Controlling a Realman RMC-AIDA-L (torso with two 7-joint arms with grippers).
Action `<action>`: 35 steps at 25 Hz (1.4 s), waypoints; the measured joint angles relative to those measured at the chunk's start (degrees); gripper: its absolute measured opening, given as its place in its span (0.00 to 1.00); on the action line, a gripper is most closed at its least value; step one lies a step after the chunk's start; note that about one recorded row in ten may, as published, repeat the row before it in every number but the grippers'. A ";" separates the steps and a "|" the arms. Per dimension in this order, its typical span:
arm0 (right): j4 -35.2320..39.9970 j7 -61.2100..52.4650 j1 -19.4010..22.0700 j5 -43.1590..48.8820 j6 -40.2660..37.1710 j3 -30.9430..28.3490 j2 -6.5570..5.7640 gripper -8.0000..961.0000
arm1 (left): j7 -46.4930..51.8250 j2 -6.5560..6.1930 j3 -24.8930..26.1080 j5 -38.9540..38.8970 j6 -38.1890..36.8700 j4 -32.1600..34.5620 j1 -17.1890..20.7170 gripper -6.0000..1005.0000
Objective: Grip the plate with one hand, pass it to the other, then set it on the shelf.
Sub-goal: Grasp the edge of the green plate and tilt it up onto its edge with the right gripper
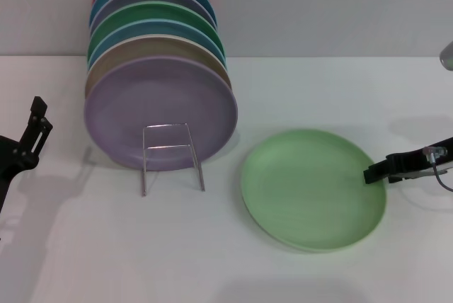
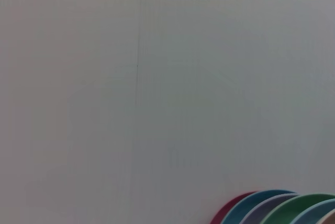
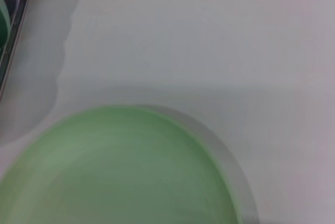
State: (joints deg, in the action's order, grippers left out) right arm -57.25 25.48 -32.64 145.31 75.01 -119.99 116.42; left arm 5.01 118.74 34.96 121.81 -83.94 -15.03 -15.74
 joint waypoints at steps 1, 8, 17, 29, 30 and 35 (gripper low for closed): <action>0.03 0.00 -0.06 0.01 -0.01 -0.05 0.00 0.65 | 0.00 0.00 0.01 -0.03 0.00 -0.01 0.02 0.81; 0.60 -0.02 -0.43 0.07 -0.02 -0.06 -0.07 0.43 | 0.00 0.00 0.02 -0.13 -0.01 0.02 0.10 0.81; 1.38 -0.02 -0.76 0.37 0.08 0.12 -0.07 0.22 | 0.00 0.00 0.02 -0.18 -0.08 0.06 0.03 0.81; 1.22 1.31 -0.81 1.28 -0.27 0.31 -0.11 0.08 | 0.00 0.00 0.02 -0.17 -0.08 0.02 0.00 0.81; 1.15 1.47 -0.81 1.30 -0.38 0.32 -0.11 0.06 | 0.00 0.00 0.02 -0.16 -0.08 -0.02 0.00 0.81; -1.69 2.19 -0.07 1.31 -1.19 0.01 0.43 0.04 | 0.00 0.00 0.02 -0.17 -0.08 -0.21 0.07 0.81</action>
State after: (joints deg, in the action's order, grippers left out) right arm -58.94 27.67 -32.71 146.62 73.82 -119.97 116.85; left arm 5.01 118.73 34.98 121.64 -84.03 -15.24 -15.67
